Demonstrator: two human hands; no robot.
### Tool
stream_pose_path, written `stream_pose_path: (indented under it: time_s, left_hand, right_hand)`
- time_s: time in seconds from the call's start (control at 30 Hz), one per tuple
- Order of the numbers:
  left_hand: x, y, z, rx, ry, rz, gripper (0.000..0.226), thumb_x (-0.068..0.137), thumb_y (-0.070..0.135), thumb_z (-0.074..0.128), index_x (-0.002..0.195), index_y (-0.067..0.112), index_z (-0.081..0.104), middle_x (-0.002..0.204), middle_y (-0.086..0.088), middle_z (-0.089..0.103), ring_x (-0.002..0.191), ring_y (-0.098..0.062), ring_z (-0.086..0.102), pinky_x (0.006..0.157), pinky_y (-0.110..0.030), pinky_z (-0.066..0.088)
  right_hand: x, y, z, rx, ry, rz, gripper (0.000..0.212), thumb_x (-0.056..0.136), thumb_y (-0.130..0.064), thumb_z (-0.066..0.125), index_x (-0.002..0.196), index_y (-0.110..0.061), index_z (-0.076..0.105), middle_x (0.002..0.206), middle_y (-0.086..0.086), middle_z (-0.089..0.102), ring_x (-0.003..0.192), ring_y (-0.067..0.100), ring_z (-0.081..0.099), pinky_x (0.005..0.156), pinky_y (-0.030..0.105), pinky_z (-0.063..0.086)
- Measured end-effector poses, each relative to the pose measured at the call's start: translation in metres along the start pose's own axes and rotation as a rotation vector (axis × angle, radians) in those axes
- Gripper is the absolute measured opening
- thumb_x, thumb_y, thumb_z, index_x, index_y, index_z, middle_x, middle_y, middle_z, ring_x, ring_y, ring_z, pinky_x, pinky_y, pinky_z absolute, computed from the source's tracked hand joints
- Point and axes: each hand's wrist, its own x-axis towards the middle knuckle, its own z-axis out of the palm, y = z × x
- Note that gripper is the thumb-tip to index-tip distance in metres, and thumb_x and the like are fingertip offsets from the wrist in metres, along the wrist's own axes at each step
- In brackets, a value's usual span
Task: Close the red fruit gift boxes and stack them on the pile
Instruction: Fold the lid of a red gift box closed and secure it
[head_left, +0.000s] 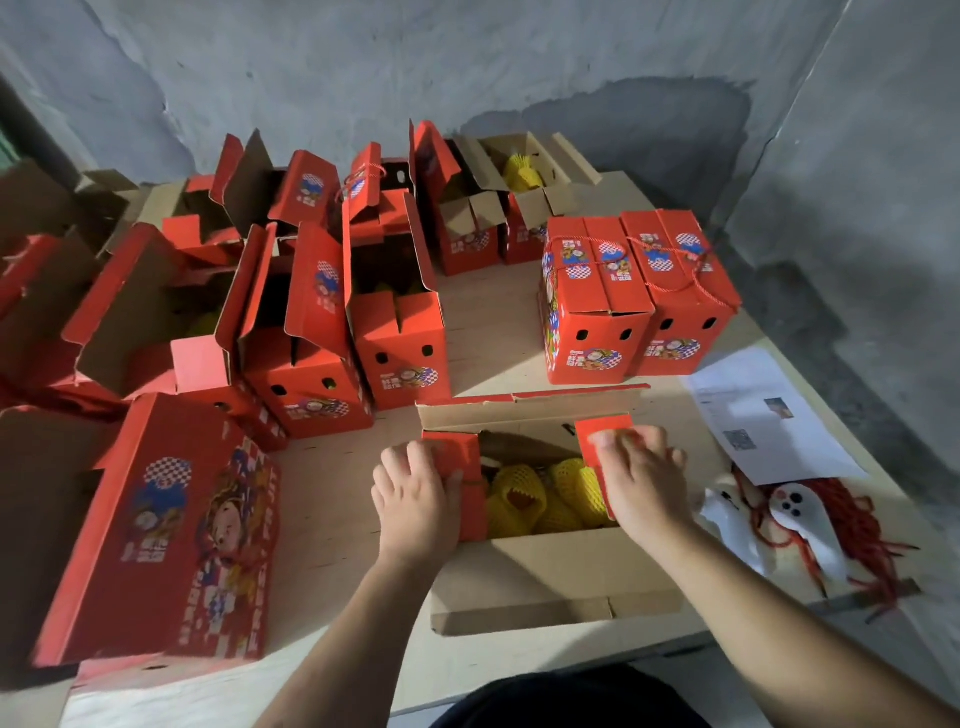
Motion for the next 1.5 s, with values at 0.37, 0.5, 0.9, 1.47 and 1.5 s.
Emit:
stream_pose_path:
  time_s: [0.37, 0.5, 0.9, 1.47, 1.5]
  left_hand:
    - [0.001, -0.009, 0.002, -0.3, 0.089, 0.172, 0.101, 0.087, 0.038, 0.076, 0.165, 0.022, 0.014, 0.151, -0.004, 0.046, 0.136, -0.023, 0.041, 0.115, -0.044, 0.029]
    - [0.001, -0.022, 0.004, -0.313, 0.133, 0.314, 0.053, 0.088, 0.069, 0.053, 0.122, 0.03, 0.066, 0.137, 0.015, 0.056, 0.133, -0.013, 0.044, 0.112, -0.036, 0.024]
    - [0.011, -0.015, -0.001, -0.338, -0.167, 0.155, 0.063, 0.104, 0.032, 0.06, 0.161, 0.029, 0.033, 0.164, 0.001, 0.03, 0.146, -0.03, 0.027, 0.12, -0.045, 0.023]
    - [0.026, -0.02, -0.031, -0.866, -0.377, -0.048, 0.037, 0.093, 0.057, 0.045, 0.103, 0.046, 0.079, 0.128, 0.021, 0.062, 0.136, -0.006, 0.048, 0.126, -0.043, 0.027]
    - [0.026, -0.02, -0.031, -0.847, -0.37, -0.07, 0.04, 0.091, 0.069, 0.043, 0.1, 0.049, 0.077, 0.126, 0.019, 0.064, 0.132, -0.007, 0.051, 0.124, -0.042, 0.028]
  right_hand:
    - [-0.002, 0.009, -0.001, 0.594, 0.228, -0.025, 0.059, 0.091, -0.07, 0.037, 0.143, -0.043, 0.042, 0.146, -0.017, 0.047, 0.13, 0.013, 0.044, 0.101, 0.012, 0.031]
    - [-0.002, 0.014, 0.001, 0.414, 0.34, -0.172, 0.036, 0.099, -0.043, 0.05, 0.109, -0.013, 0.067, 0.122, -0.016, 0.064, 0.118, 0.02, 0.058, 0.094, 0.022, 0.044]
    - [-0.004, 0.056, -0.032, 0.14, -0.17, -0.396, 0.065, 0.1, 0.012, 0.046, 0.151, -0.029, 0.05, 0.168, -0.017, 0.023, 0.154, 0.003, 0.023, 0.122, 0.016, 0.02]
    - [-0.031, 0.039, -0.01, 0.132, 0.201, -0.357, 0.057, 0.096, -0.049, 0.056, 0.145, -0.02, 0.05, 0.143, -0.003, 0.038, 0.133, 0.026, 0.038, 0.109, 0.054, 0.04]
    - [-0.031, 0.039, -0.008, 0.023, 0.158, -0.419, 0.065, 0.093, -0.06, 0.053, 0.144, -0.018, 0.053, 0.145, 0.0, 0.041, 0.134, 0.028, 0.039, 0.11, 0.054, 0.04]
